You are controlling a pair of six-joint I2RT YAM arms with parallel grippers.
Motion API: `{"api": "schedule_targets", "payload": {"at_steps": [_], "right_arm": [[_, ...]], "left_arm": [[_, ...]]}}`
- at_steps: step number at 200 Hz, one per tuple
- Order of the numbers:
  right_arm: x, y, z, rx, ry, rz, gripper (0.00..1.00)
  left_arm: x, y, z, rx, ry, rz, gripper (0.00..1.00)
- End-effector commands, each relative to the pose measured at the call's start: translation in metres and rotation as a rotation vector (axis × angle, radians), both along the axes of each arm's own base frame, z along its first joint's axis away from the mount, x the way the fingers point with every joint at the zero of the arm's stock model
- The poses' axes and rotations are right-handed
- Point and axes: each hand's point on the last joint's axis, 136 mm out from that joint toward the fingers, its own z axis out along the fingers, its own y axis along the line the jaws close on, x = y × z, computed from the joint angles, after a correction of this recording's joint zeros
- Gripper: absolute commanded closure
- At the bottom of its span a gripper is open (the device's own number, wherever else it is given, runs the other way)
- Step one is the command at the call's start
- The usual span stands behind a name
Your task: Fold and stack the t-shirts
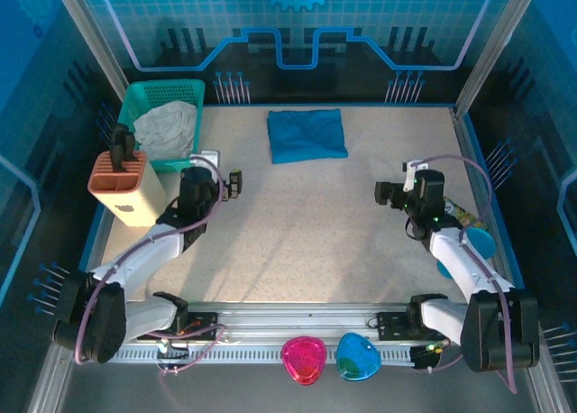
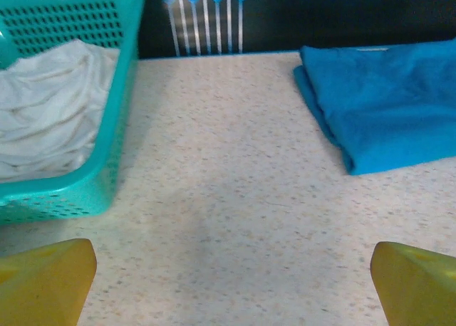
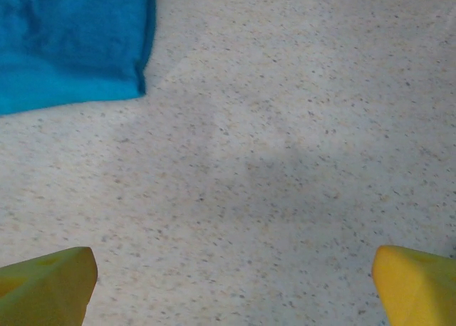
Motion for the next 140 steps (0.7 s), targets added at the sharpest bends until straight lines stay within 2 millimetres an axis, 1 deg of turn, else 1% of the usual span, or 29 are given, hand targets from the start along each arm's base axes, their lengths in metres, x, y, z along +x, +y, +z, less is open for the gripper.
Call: {"api": "schedule_targets", "payload": {"at_steps": [1,17,18,22,23,33,47,55,65,74,85,91,96,99,105,110,117,127,134,140], "right_arm": [[0.015,-0.013,0.033,-0.088,-0.232,-0.021,0.0],[0.011,-0.01,0.026,-0.115,-0.32,0.009,0.0],[0.012,-0.01,0.028,-0.115,-0.33,0.009,0.0],[0.009,-0.011,0.022,-0.121,-0.339,0.009,0.0],[0.01,-0.011,0.024,-0.121,-0.352,0.007,0.0],[0.007,-0.013,0.019,-0.125,-0.397,-0.009,0.0],[0.008,-0.015,0.002,-0.13,-0.384,-0.016,0.0],[0.012,-0.015,0.002,-0.128,-0.398,-0.021,0.0],[0.015,-0.01,0.0,-0.101,-0.4,0.004,0.0],[0.02,-0.008,-0.005,-0.087,-0.391,0.011,0.0],[0.027,-0.006,-0.015,-0.081,-0.39,0.022,0.0],[0.029,-0.004,-0.024,-0.082,-0.391,0.032,0.0],[0.031,-0.003,-0.026,-0.084,-0.411,0.039,0.0],[0.032,-0.002,-0.023,-0.084,-0.437,0.046,0.0],[0.029,0.001,-0.024,-0.082,-0.432,0.065,0.0],[0.028,0.002,-0.026,-0.078,-0.405,0.069,0.0],[0.031,0.002,-0.028,-0.075,-0.375,0.073,0.0],[0.04,0.008,-0.028,-0.069,-0.369,0.109,0.0],[0.045,0.013,-0.032,-0.066,-0.323,0.145,0.0],[0.051,0.017,-0.036,-0.059,-0.276,0.171,0.0]], "left_arm": [[0.001,0.019,0.029,0.033,-0.194,0.066,0.01],[-0.004,0.026,0.003,0.083,-0.179,0.082,0.01],[-0.004,0.027,0.001,0.085,-0.176,0.086,0.01],[-0.005,0.03,-0.005,0.088,-0.168,0.104,0.01],[-0.005,0.031,-0.007,0.089,-0.165,0.109,0.0],[-0.007,0.036,-0.024,0.093,-0.141,0.135,0.0],[-0.007,0.035,-0.044,0.09,-0.138,0.126,0.01],[-0.004,0.032,-0.042,0.121,-0.182,0.113,0.01],[-0.002,0.025,-0.045,0.153,-0.176,0.067,0.01],[0.002,0.022,-0.048,0.161,-0.171,0.042,0.0],[0.008,0.023,-0.055,0.159,-0.18,0.024,0.01],[0.01,0.031,-0.053,0.168,-0.204,0.069,0.0],[0.007,0.037,-0.054,0.148,-0.206,0.108,0.0],[0.005,0.041,-0.055,0.13,-0.203,0.118,0.0],[0.004,0.044,-0.056,0.083,-0.211,0.098,0.01],[0.002,0.045,-0.06,0.043,-0.209,0.07,0.01],[0.0,0.043,-0.07,-0.01,-0.197,0.008,0.01],[0.003,0.044,-0.067,-0.019,-0.245,-0.011,0.01],[0.0,0.043,-0.071,-0.037,-0.214,-0.022,0.0],[0.002,0.041,-0.073,-0.047,-0.186,-0.045,0.01]]}}
